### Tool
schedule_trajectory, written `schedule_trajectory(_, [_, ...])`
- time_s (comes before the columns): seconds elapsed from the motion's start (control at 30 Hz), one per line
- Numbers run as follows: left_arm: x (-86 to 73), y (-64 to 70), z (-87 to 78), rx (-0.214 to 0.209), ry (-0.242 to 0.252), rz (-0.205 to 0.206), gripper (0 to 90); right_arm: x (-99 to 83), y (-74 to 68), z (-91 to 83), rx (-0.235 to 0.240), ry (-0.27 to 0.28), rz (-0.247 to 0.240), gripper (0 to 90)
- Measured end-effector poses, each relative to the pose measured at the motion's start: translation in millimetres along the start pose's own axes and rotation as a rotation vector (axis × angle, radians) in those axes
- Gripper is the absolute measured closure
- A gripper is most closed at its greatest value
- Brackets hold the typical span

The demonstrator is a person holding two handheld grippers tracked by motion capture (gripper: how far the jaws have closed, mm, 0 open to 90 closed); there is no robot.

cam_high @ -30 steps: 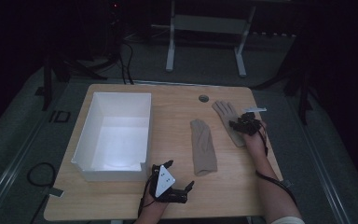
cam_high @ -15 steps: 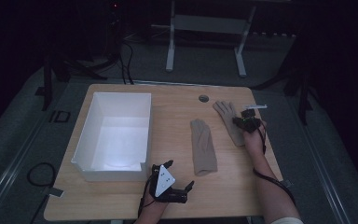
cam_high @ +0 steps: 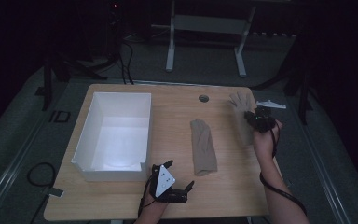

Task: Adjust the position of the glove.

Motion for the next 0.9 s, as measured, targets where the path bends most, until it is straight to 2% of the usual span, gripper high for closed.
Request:
schedule_trajectory(0.13, [0.0, 0.1, 0.0, -0.001, 0.000, 0.002, 0.4, -12.3, 5.5, -15.5, -0.017, -0.005, 0.068, 83.4])
schedule_trajectory(0.2, [0.0, 0.3, 0.1, -0.002, -0.002, 0.001, 0.4, -16.7, 5.9, -18.3, -0.024, -0.014, 0.072, 83.3])
schedule_trajectory(0.4, [0.0, 0.3, 0.4, -0.003, -0.005, 0.002, 0.4, -49.7, 4.6, -31.8, -0.078, -0.061, 0.072, 83.2])
schedule_trajectory(0.7, [0.1, 0.2, 0.3, -0.004, -0.007, 0.006, 0.4, -93.8, -0.4, -38.9, -0.074, -0.134, 0.101, 82.9])
schedule_trajectory(0.9, [0.1, 0.2, 0.3, -0.006, -0.009, 0.006, 0.4, -110.1, -2.6, -36.0, -0.075, -0.149, 0.098, 79.7])
Point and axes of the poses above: each handheld gripper's, and its own axes: z roughly forward along the jaws, x roughly out of its top, y roughly to its right, the point moved 3 cm from there along z, roughly forward along the jaws, and after that the axes turned 9 degrees about y, right-handed, at the moved point
